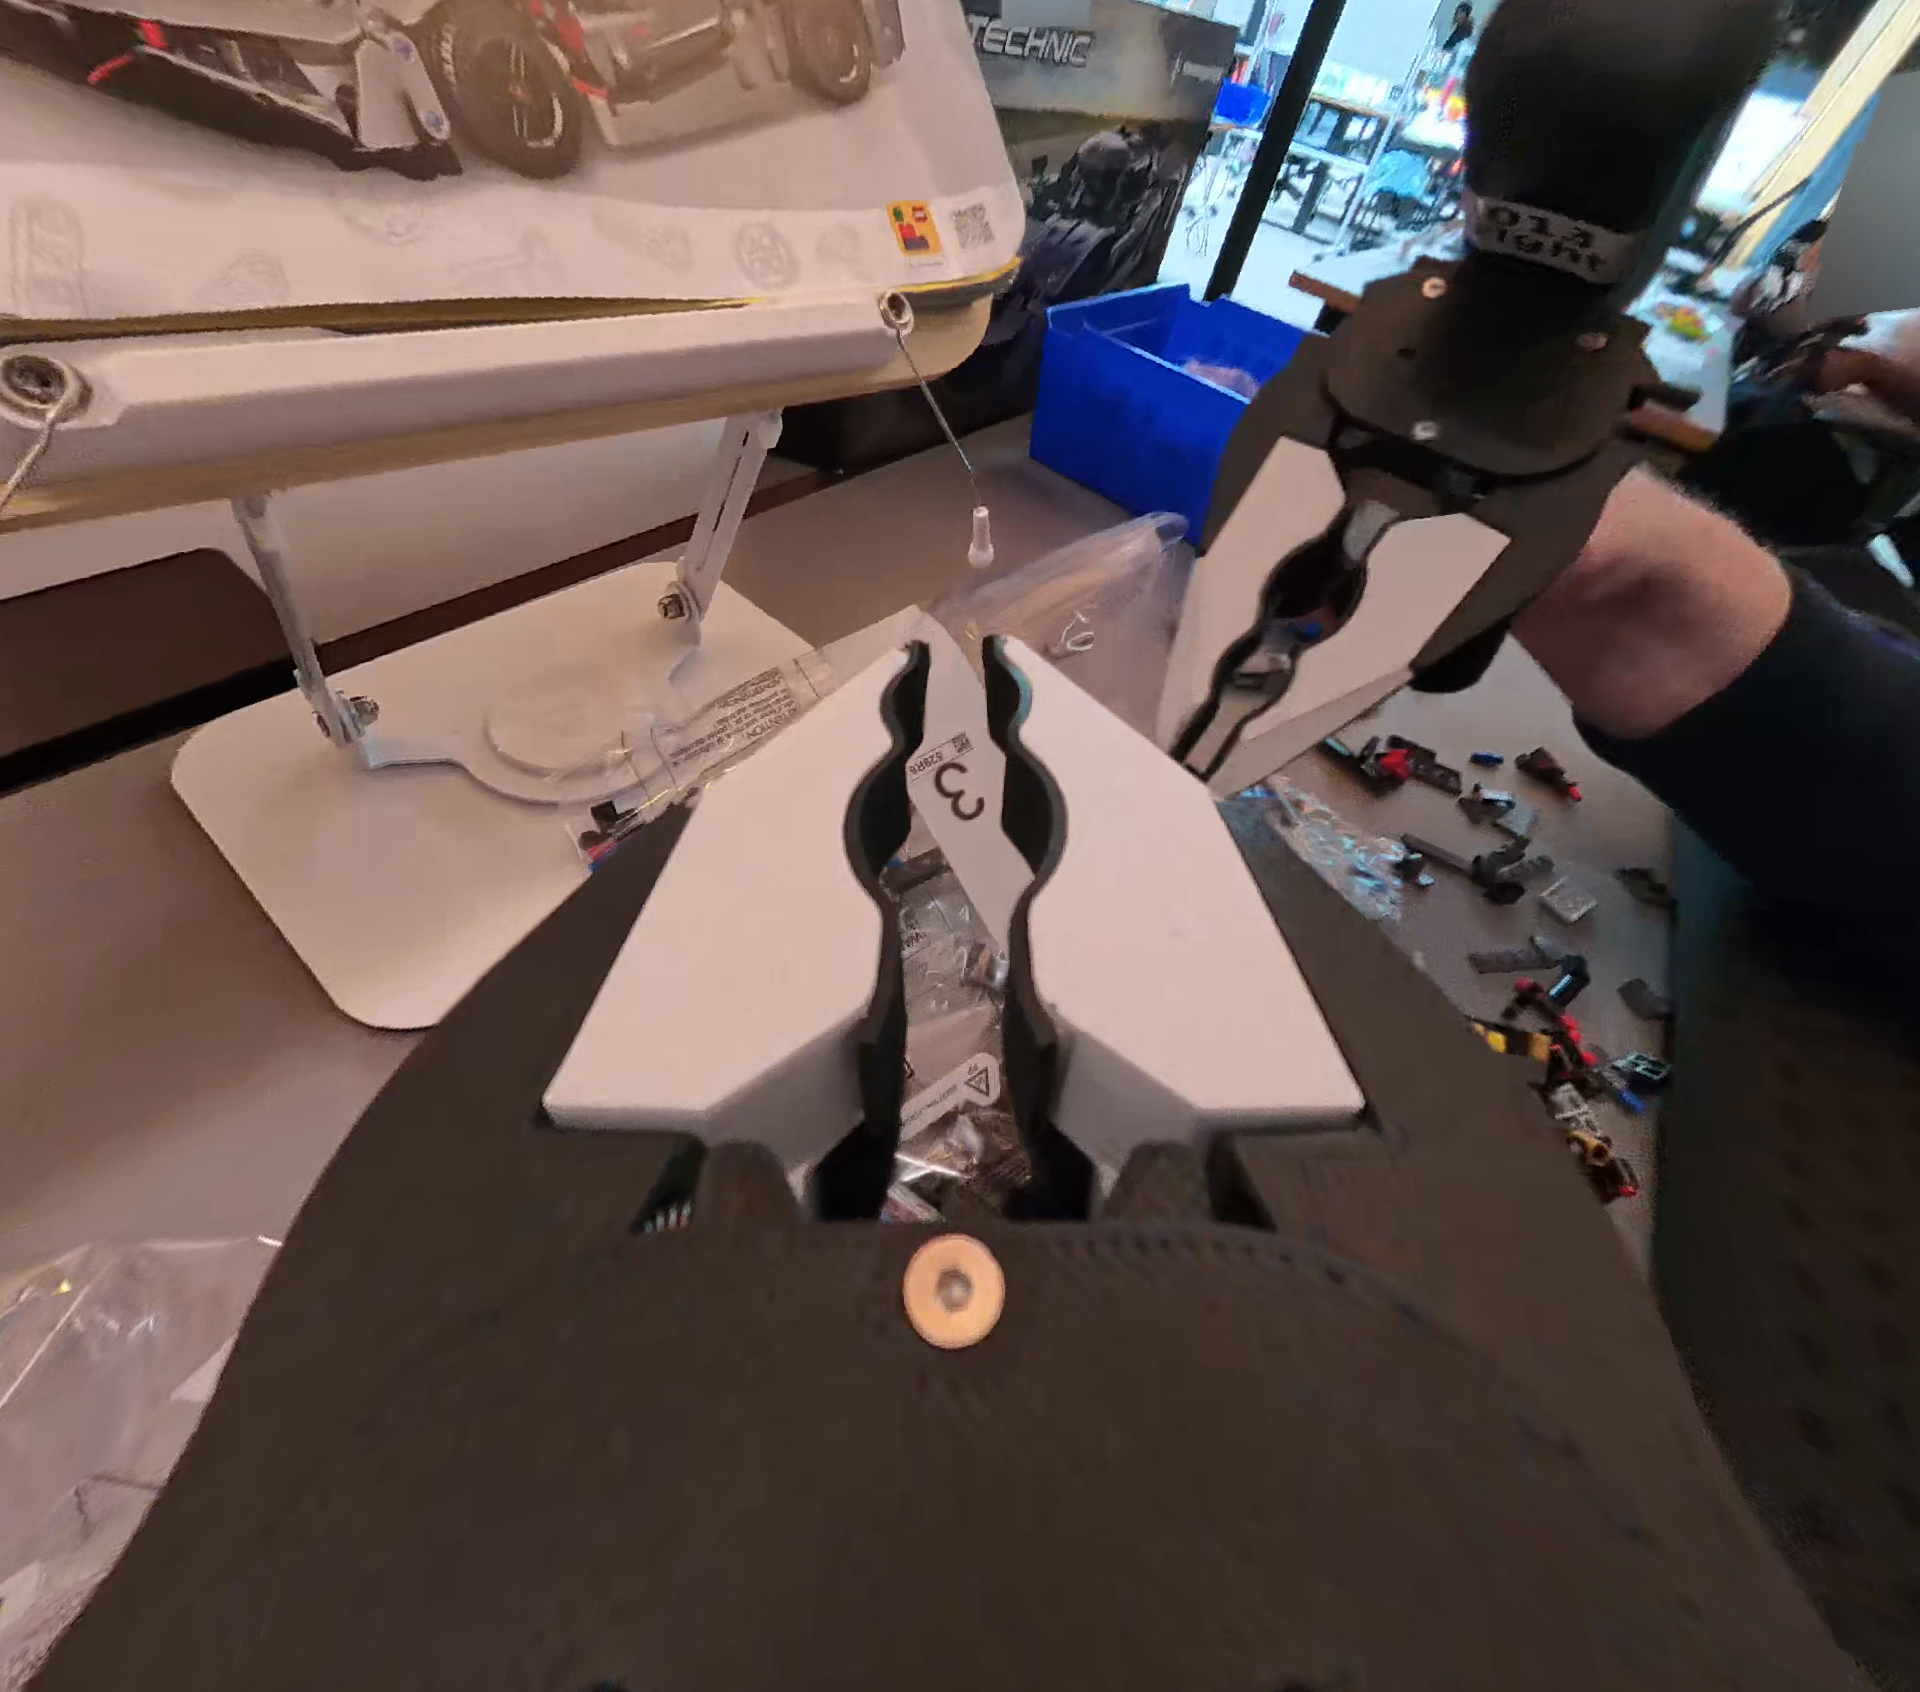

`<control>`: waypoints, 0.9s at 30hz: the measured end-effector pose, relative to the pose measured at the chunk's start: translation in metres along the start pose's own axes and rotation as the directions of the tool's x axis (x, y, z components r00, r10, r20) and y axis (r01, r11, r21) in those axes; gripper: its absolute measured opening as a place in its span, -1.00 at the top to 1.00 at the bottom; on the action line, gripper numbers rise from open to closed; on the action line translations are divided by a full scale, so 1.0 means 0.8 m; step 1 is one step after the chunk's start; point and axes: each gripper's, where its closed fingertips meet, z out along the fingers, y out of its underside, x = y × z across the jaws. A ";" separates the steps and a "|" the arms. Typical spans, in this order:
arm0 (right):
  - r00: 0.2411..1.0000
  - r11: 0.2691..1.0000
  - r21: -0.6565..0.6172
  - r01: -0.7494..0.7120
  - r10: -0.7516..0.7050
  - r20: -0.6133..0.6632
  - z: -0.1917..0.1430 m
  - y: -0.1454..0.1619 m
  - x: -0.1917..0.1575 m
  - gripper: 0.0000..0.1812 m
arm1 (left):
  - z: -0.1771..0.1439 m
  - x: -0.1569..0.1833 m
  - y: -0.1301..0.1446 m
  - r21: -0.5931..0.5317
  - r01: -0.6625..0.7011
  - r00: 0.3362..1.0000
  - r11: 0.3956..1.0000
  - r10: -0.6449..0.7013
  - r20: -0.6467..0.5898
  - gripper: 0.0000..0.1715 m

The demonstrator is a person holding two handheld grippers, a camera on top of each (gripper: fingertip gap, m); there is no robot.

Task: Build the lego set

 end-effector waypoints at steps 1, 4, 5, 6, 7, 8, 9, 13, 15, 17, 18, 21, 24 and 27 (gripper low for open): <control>1.000 0.999 -0.037 0.009 -0.009 -0.008 0.006 0.005 0.004 0.95 | 0.003 0.004 0.003 -0.013 -0.014 1.000 1.000 0.014 0.000 0.90; 1.000 0.998 -0.062 0.010 -0.009 0.015 -0.008 0.013 0.004 0.95 | 0.013 0.013 0.013 -0.064 -0.051 0.999 0.997 0.051 -0.002 0.90; 1.000 0.997 -0.076 0.002 -0.001 0.015 -0.020 0.022 0.006 0.95 | 0.017 0.013 0.018 -0.085 -0.062 0.998 0.994 0.063 0.006 0.89; 1.000 0.997 -0.081 -0.014 0.015 0.013 -0.033 0.031 0.009 0.95 | 0.020 0.013 0.021 -0.100 -0.066 0.998 0.993 0.068 0.010 0.90; 0.999 0.996 -0.074 -0.040 0.042 0.027 -0.045 0.038 0.010 0.95 | 0.023 0.014 0.023 -0.108 -0.064 0.998 0.992 0.065 0.005 0.89; 0.997 0.995 -0.075 -0.069 0.072 0.029 -0.055 0.048 0.013 0.95 | 0.026 0.017 0.025 -0.111 -0.058 0.998 0.992 0.058 -0.005 0.89; 0.996 0.991 -0.094 -0.091 0.090 -0.016 -0.060 0.062 0.024 0.96 | 0.028 0.019 0.026 -0.113 -0.054 0.999 0.992 0.053 -0.012 0.89; 0.984 0.955 -0.236 -0.180 0.176 -0.040 -0.041 0.112 0.035 0.95 | 0.039 0.028 0.035 -0.141 -0.062 0.998 0.988 0.059 -0.025 0.89; 0.980 0.951 -0.238 -0.197 0.185 -0.072 -0.028 0.116 0.047 0.95 | 0.043 0.033 0.038 -0.150 -0.070 0.997 0.986 0.066 -0.031 0.89; 0.975 0.969 -0.117 -0.218 0.211 -0.065 -0.012 0.088 0.054 0.95 | 0.046 0.035 0.041 -0.160 -0.080 0.997 0.984 0.076 -0.030 0.89; 0.972 0.971 -0.090 -0.222 0.212 -0.102 -0.006 0.082 0.064 0.91 | 0.048 0.036 0.043 -0.168 -0.087 0.996 0.982 0.084 -0.028 0.89; 0.971 0.974 -0.108 -0.199 0.182 -0.154 -0.006 0.084 0.072 0.73 | 0.050 0.036 0.047 -0.181 -0.093 0.996 0.979 0.090 -0.027 0.89; 0.965 0.974 -0.074 -0.215 0.201 -0.168 -0.034 0.088 0.075 0.78 | 0.050 0.037 0.048 -0.181 -0.090 0.996 0.979 0.086 -0.032 0.88; 0.957 0.971 -0.074 -0.229 0.210 -0.202 -0.059 0.107 0.087 0.85 | 0.050 0.038 0.046 -0.174 -0.091 0.996 0.980 0.087 -0.034 0.89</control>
